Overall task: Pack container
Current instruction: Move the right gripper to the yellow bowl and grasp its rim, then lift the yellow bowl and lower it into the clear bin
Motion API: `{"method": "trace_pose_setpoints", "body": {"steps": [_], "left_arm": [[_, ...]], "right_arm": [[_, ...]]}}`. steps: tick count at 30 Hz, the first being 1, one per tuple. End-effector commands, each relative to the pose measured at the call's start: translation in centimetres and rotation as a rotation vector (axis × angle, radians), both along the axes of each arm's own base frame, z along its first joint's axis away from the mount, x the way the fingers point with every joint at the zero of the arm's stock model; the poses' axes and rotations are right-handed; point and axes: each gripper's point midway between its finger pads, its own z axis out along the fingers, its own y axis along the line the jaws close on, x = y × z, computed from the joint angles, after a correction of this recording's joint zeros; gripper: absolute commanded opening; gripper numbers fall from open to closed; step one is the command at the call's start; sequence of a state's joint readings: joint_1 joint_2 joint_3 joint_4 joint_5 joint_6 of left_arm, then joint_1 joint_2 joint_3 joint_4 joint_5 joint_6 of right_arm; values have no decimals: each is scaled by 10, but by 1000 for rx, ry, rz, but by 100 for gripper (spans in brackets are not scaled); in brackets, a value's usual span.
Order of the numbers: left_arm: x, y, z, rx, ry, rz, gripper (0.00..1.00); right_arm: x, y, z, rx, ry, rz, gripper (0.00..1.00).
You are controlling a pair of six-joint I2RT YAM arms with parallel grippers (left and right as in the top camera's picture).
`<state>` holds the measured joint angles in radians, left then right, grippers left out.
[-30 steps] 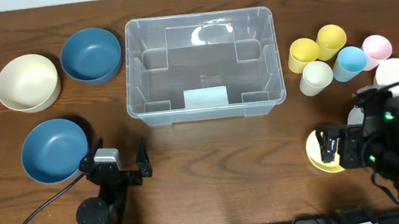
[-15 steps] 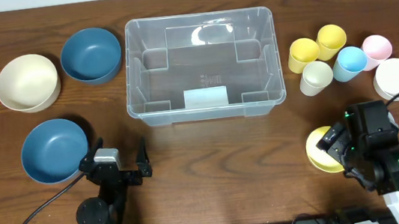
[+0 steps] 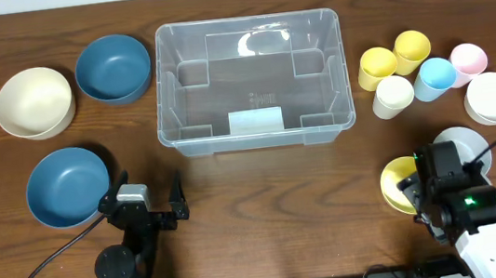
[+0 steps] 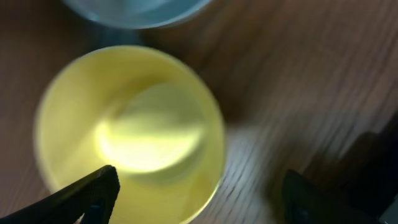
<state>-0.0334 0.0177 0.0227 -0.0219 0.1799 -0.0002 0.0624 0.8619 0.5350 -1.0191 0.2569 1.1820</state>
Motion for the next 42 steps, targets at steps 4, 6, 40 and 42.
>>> {"method": "trace_pose_setpoints", "body": {"steps": [4,6,40,42], "left_arm": [[-1,-1,-17,5,52,-7,98],[-1,-1,-17,6,52,-7,98],[-1,-1,-17,5,52,-7,98],[-1,-1,-17,5,52,-7,98]], "right_arm": [[-11,-15,-25,-24,24,-105,77],[-10,-16,-33,-19,20,-113,74],[16,27,-45,149,15,273,1],[22,30,-35,156,6,306,1]]}}
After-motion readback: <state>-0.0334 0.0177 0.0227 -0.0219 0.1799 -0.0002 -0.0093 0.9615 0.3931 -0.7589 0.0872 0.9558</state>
